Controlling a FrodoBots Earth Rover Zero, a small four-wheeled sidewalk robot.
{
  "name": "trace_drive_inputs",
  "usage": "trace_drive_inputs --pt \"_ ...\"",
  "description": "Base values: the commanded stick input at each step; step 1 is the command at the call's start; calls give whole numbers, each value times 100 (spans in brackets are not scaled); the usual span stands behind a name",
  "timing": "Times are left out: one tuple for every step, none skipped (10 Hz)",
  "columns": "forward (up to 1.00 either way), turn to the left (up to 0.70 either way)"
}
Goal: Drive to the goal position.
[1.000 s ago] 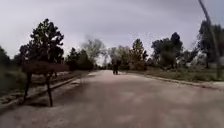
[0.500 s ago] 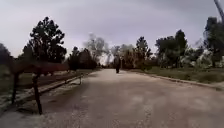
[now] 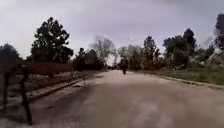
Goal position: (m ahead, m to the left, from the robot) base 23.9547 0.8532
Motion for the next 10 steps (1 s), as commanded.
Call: trace_drive_inputs --pt "70 0" --pt "70 0" --pt "70 0" --pt "70 0" --pt "70 0" --pt "70 0" --pt "70 0" --pt "70 0" --pt "70 0" --pt "70 0"
